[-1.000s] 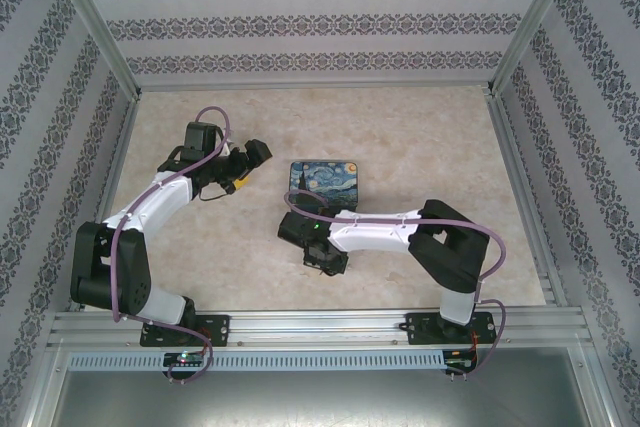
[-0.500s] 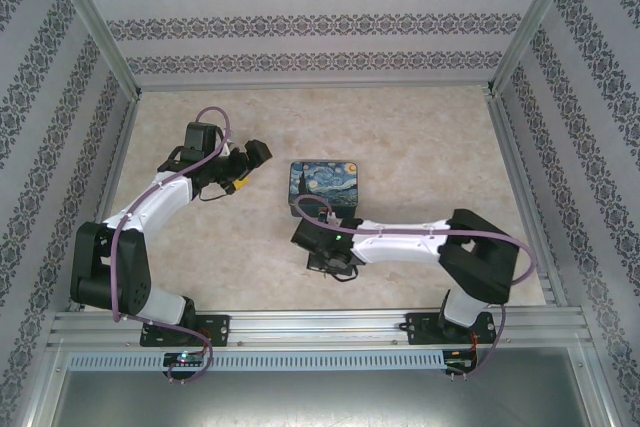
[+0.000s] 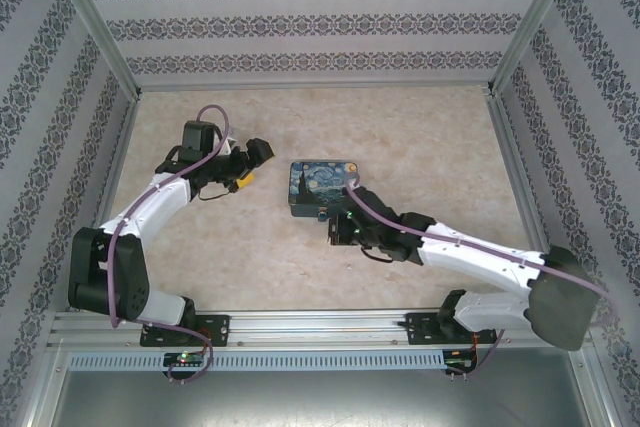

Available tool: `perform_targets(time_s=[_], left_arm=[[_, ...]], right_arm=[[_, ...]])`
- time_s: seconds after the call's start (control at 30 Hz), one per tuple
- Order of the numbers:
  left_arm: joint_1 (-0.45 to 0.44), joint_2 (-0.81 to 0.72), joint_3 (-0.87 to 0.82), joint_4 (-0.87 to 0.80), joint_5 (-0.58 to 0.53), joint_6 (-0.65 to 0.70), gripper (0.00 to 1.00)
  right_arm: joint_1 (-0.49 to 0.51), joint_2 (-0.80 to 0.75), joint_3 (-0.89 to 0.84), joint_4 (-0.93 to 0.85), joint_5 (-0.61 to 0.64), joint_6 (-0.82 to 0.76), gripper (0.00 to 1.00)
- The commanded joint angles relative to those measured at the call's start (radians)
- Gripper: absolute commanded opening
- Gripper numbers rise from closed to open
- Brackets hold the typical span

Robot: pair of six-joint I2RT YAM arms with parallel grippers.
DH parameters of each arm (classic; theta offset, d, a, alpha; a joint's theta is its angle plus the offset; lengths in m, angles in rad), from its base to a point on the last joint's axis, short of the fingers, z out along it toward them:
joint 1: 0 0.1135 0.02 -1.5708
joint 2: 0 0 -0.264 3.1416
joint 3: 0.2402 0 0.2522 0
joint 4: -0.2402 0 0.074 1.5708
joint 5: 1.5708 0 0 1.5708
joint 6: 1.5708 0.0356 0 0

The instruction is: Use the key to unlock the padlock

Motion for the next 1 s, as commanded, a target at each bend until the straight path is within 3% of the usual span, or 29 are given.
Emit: perform_targets(time_s=[0.0, 0.13, 0.3, 0.67, 0.83, 0.97], left_arm=[[-0.015, -0.034, 0.006, 0.087, 0.073, -0.042, 1.00], [-0.069, -0.022, 0.017, 0.103, 0.080, -0.060, 1.00], [-0.139, 0.001, 0.021, 0.158, 0.067, -0.119, 0.98], [-0.251, -0.005, -0.129, 0.535, -0.082, -0.495, 0.91], [-0.276, 0.016, -0.145, 0.642, -0.121, -0.552, 0.85], [-0.299, 0.047, -0.145, 0.720, -0.134, -0.576, 0.75]], right_arm=[[-0.079, -0.072, -0.055, 0.139, -0.135, -0.150, 0.00], [-0.190, -0.106, -0.086, 0.203, -0.241, -0.168, 0.00], [-0.275, -0.099, -0.082, 0.214, -0.256, -0.108, 0.00], [-0.257, -0.037, -0.067, 0.301, -0.034, 0.303, 0.00], [-0.240, -0.019, -0.041, 0.296, 0.077, 0.488, 0.00], [-0.225, -0.011, -0.018, 0.282, 0.157, 0.635, 0.00]])
